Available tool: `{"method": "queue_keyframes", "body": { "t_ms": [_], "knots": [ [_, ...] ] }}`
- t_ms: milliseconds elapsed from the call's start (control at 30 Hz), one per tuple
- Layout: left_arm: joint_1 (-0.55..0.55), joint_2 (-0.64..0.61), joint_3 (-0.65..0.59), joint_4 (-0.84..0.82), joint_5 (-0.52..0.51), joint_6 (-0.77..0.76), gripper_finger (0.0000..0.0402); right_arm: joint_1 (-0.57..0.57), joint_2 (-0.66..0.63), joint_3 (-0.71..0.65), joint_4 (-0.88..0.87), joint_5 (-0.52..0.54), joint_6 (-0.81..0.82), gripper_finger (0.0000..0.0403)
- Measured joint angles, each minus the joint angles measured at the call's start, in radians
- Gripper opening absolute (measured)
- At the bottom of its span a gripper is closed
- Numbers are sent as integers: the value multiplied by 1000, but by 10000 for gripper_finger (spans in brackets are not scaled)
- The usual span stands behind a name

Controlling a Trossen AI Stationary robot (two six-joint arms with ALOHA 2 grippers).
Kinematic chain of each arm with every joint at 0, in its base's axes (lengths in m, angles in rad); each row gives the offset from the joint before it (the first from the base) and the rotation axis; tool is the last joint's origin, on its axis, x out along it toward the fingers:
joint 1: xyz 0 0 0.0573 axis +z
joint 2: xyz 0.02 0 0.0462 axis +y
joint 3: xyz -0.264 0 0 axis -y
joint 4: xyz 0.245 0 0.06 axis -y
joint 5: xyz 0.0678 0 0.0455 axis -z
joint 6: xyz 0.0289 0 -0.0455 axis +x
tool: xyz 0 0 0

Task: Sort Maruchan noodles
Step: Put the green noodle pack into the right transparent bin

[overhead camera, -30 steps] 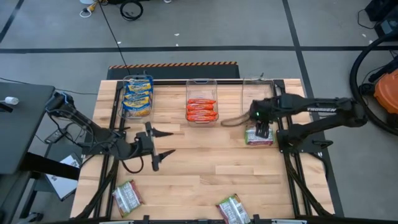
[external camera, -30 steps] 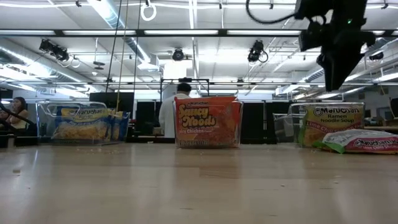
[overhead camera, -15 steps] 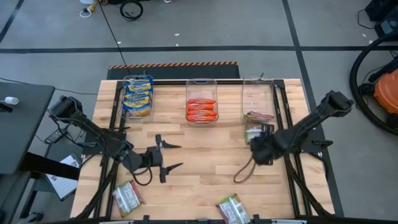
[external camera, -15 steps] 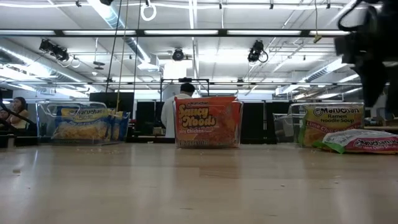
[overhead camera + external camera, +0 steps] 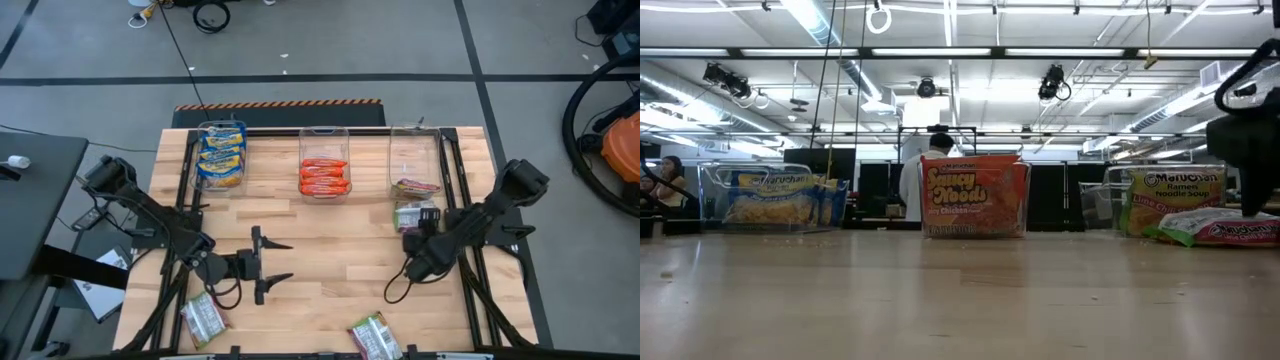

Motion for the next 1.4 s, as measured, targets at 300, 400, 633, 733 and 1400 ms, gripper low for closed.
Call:
{"method": "queue_keyframes", "body": {
  "t_ms": [300,400,633,733,1400],
  "knots": [
    [3,0,0,1,4,1,309,-21,91,-2,12,60,88,99],
    [11,0,0,1,67,-10,301,-22,79,11,13,50,79,41],
    [43,48,0,11,156,-145,275,-30,-1,170,-8,-107,4,7],
    [64,112,0,52,149,-159,275,-48,-28,292,2,-189,-46,6],
    [274,600,20,516,289,-19,314,-269,-44,497,521,-405,-445,2]
  ]
}}
